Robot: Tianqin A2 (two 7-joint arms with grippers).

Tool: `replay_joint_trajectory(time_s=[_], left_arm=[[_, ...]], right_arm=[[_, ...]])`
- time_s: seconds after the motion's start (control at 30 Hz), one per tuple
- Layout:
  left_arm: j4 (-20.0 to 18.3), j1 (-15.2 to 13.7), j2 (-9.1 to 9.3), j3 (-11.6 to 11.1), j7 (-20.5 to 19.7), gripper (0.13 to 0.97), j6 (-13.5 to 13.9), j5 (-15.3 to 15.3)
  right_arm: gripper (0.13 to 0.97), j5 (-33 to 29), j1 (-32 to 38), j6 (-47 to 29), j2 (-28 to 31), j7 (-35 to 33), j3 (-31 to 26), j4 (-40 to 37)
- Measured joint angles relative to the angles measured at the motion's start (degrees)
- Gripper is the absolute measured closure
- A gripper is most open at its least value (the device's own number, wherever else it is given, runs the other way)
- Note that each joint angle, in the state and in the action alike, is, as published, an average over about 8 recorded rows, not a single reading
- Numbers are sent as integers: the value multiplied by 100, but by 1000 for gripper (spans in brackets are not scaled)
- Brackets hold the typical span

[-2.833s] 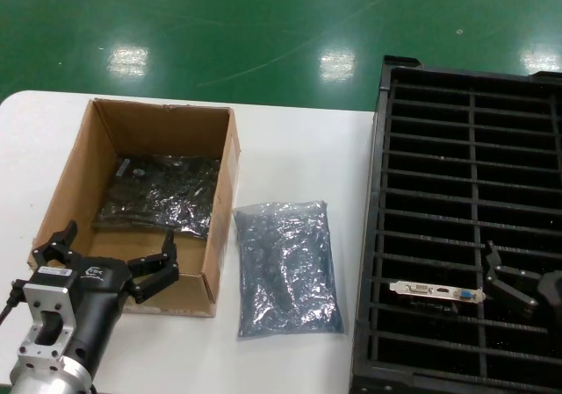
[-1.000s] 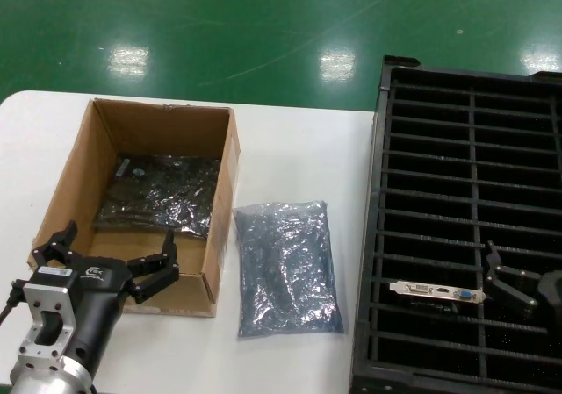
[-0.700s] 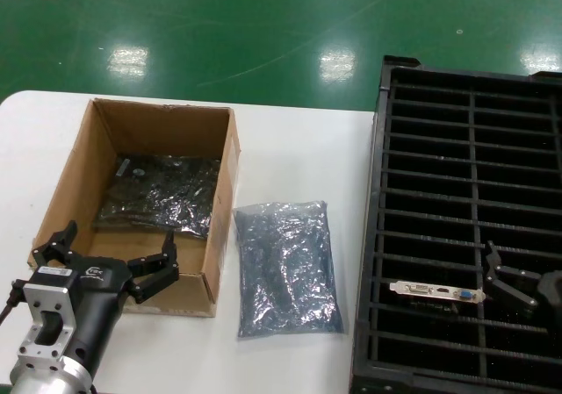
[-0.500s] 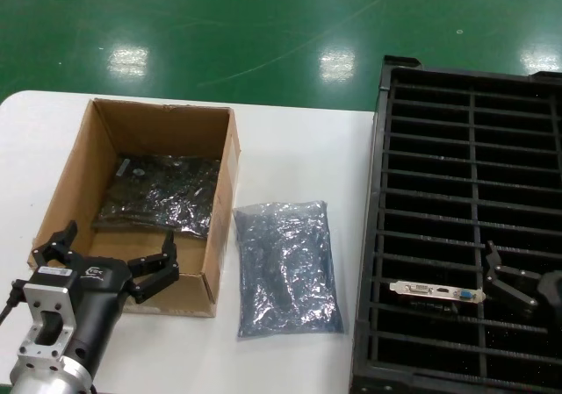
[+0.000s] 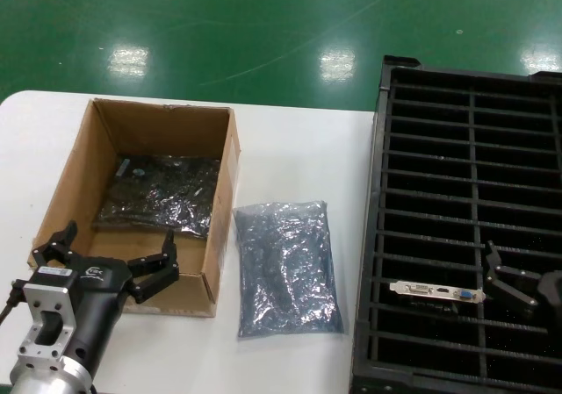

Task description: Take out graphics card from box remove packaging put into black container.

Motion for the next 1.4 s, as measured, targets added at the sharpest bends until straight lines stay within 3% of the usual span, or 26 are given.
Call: replay_joint_trajectory(time_s=[1.4], left_arm=[[0,0,0,0,0,132,0,0]], right_arm=[[129,0,0,0,0,0,0,0]])
